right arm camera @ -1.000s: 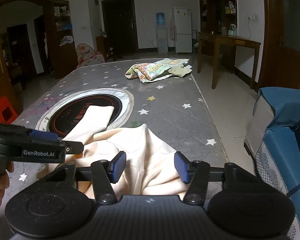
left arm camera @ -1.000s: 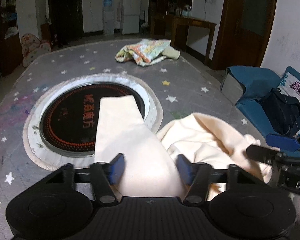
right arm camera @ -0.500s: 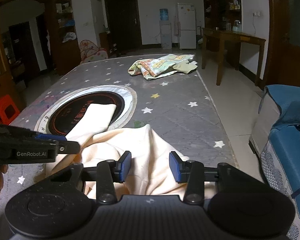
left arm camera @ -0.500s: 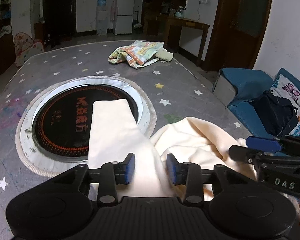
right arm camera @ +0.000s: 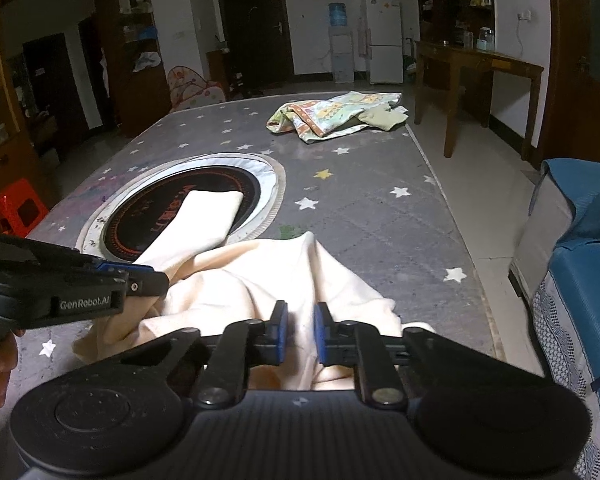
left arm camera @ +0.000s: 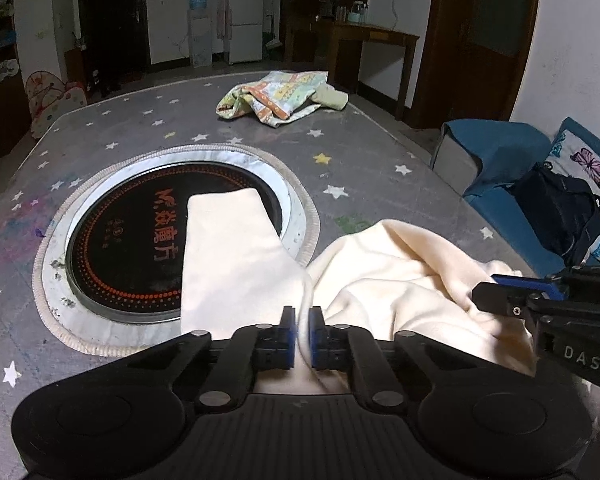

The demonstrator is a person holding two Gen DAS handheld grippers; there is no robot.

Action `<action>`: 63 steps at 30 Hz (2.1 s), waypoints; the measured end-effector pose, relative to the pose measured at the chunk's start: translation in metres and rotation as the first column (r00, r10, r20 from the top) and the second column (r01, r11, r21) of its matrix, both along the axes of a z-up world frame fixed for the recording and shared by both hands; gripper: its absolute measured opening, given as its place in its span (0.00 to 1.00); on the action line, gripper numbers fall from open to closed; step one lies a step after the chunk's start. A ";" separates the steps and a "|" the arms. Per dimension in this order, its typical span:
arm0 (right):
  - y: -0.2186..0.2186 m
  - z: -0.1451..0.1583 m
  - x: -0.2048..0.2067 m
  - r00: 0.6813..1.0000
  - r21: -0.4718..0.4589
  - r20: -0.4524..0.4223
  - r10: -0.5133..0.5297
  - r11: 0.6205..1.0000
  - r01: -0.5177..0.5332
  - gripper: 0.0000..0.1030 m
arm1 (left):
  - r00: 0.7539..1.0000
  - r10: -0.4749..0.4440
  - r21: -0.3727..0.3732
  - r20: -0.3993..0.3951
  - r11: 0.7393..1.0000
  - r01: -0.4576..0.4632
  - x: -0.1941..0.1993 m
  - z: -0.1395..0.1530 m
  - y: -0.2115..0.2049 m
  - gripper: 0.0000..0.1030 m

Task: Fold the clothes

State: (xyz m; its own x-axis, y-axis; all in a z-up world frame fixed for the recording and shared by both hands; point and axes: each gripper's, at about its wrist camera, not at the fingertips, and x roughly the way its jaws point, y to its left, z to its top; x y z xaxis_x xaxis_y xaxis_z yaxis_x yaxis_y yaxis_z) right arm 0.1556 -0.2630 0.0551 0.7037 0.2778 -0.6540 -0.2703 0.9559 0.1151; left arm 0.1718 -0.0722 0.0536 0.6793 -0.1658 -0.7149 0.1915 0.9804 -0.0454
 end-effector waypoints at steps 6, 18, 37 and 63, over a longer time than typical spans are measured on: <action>0.001 0.008 -0.010 1.000 0.001 0.026 0.003 1.000 -0.003 0.05 | 0.999 0.017 -0.013 0.028 1.000 -0.016 -0.011 0.010 0.008 0.04; -0.016 0.032 -0.044 0.996 0.009 0.087 -0.013 1.000 0.013 0.04 | 0.995 0.067 -0.075 0.074 0.995 -0.061 -0.043 0.036 0.039 0.03; -0.045 0.092 -0.167 0.977 0.034 0.201 0.063 0.997 -0.072 0.04 | 0.979 0.011 -0.209 0.204 0.977 0.032 -0.186 0.083 0.101 0.03; 0.076 0.036 -0.166 0.910 -0.138 0.031 0.413 0.904 -0.405 0.37 | 0.986 -0.154 -0.102 0.071 0.982 0.160 -0.237 0.026 0.099 0.32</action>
State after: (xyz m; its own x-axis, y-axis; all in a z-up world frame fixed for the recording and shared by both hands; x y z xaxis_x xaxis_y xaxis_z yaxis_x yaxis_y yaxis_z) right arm -0.0108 -0.1871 0.0911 0.5835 0.4677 -0.6640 -0.6431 0.7653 -0.0261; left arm -0.0647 0.0273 0.0798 0.6817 -0.3473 -0.6440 0.3485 0.9280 -0.1315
